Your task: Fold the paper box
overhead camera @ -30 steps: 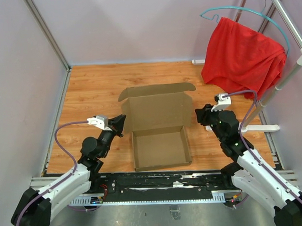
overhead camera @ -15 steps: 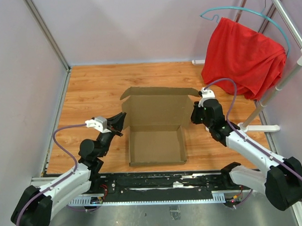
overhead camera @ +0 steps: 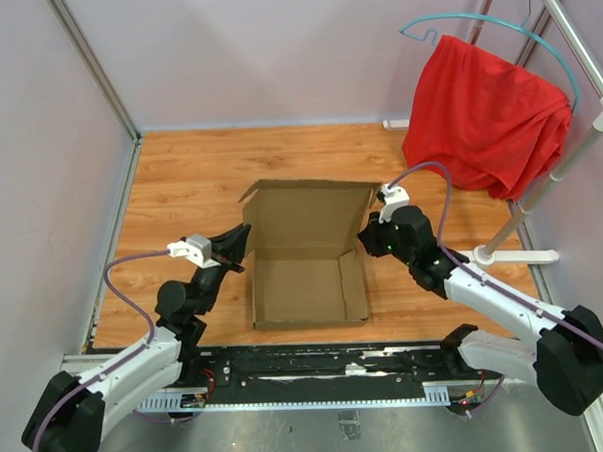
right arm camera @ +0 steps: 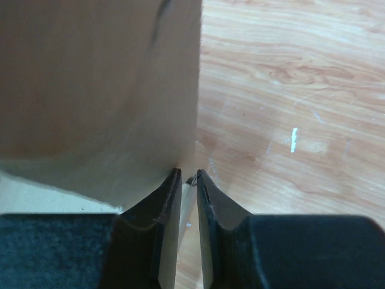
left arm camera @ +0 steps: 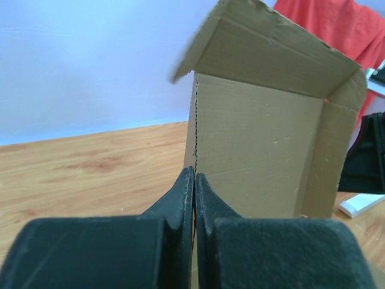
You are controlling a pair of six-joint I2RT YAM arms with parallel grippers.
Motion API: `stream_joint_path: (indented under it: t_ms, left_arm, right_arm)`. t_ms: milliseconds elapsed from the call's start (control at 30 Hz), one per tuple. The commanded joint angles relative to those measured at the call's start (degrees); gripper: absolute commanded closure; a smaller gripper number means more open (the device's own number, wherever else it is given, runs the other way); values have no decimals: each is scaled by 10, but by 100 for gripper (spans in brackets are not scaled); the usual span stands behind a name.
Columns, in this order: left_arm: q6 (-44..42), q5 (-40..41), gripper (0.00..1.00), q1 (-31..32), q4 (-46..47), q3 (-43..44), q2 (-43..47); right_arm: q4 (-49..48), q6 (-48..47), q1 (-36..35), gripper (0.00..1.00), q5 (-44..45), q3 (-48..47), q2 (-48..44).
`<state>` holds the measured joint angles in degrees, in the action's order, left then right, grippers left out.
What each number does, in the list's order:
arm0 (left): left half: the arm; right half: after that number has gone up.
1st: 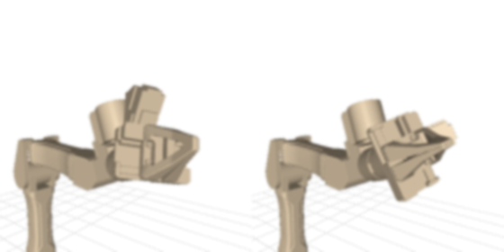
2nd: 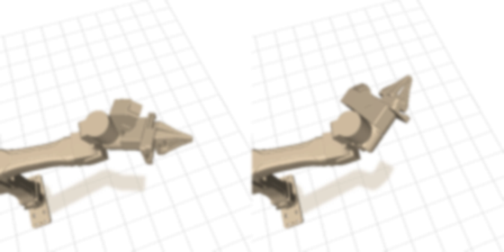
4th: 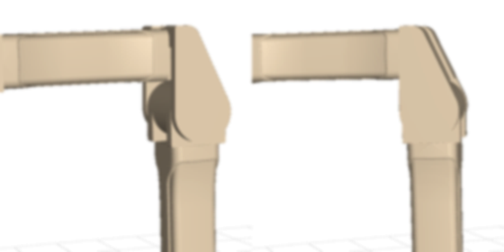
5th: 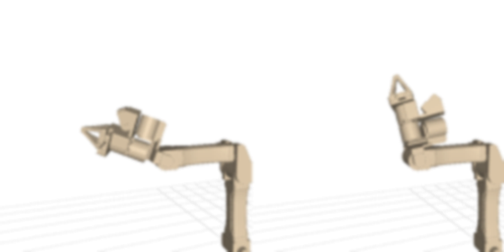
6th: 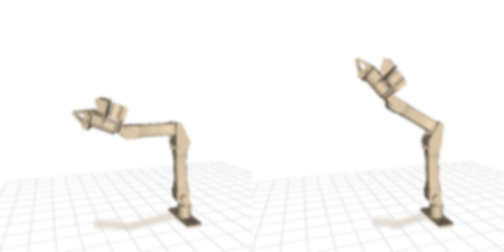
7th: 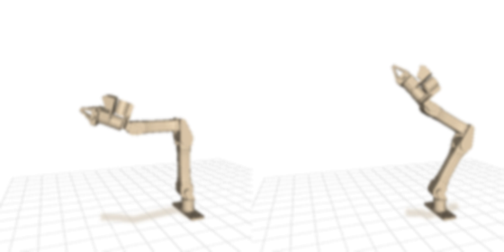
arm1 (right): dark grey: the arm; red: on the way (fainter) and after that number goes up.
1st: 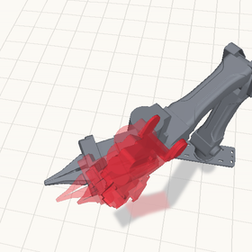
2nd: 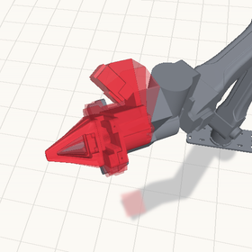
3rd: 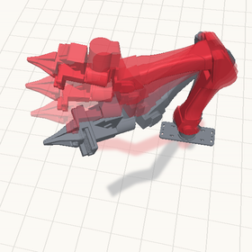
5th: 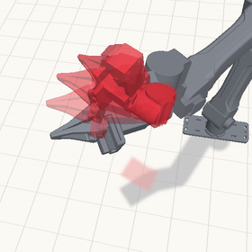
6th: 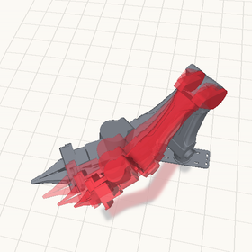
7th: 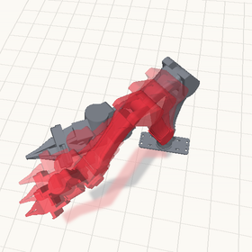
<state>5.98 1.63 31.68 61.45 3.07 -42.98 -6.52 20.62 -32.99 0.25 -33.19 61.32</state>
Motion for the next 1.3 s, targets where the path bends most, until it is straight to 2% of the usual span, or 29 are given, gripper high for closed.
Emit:
stream_joint_path:
  t_ms: [0, 200, 400, 467, 667, 800, 900, 1067, 1267]
  left_arm:
    - [7, -23, 100, 10, 7, -16, 36]
    - [1, -18, 100, 10, 8, -18, 33]
    - [-7, -7, 100, 10, 25, -34, 36]
    - [-10, -2, 100, 10, 31, -38, 39]
    - [-12, 1, 100, 10, 36, -40, 32]
    - [-11, 0, 100, 10, 42, -43, 33]
    - [-10, -1, 100, 10, 43, -45, 37]
    - [-11, -1, 100, 10, 37, -45, 49]
    - [-10, -2, 100, 10, 31, -45, 62]
  right_arm:
    - [-54, -1, -36, 82, 2, 38, -8]
    - [-115, -15, -46, 77, -3, 88, -56]
    - [-105, -38, -46, 57, 27, 115, -137]
    - [-77, -40, -45, 53, 41, 116, -176]
    - [99, -60, -46, 40, 71, 60, -304]
    - [161, -97, -45, 29, 98, 5, -345]
    - [200, -143, -45, 26, 112, -60, -308]
    - [242, -188, -44, 28, 119, -165, -172]
    - [238, -197, -40, 32, 135, -222, -84]
